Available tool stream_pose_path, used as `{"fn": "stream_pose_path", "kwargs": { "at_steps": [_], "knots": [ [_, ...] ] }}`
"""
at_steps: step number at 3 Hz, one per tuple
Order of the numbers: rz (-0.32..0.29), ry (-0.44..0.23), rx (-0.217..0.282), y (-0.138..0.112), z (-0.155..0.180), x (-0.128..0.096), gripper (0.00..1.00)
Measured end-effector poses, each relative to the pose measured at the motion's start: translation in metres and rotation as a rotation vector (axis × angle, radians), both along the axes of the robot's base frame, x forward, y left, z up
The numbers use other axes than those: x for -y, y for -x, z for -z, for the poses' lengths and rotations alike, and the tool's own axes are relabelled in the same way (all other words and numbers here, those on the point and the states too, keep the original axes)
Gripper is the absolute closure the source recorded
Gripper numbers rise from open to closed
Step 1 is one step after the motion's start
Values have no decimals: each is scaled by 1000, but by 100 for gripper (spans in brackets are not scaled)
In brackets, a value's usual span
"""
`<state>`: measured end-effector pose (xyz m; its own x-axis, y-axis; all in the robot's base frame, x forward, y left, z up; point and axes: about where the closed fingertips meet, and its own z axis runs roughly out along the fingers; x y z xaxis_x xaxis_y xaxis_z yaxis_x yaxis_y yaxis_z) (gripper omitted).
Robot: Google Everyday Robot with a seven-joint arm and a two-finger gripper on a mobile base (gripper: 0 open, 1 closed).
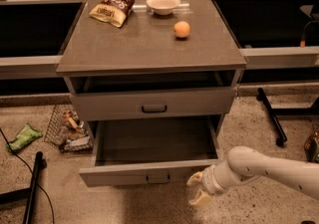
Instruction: Close middle drawer
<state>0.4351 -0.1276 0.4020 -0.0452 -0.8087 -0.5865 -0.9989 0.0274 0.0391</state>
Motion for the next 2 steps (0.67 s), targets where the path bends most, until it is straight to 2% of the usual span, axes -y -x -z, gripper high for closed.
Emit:
{"fn": "stream_pose_path", "kwargs": {
  "at_steps": [2],
  "knots": [
    [58,26,77,-61,2,17,93]
  ]
}}
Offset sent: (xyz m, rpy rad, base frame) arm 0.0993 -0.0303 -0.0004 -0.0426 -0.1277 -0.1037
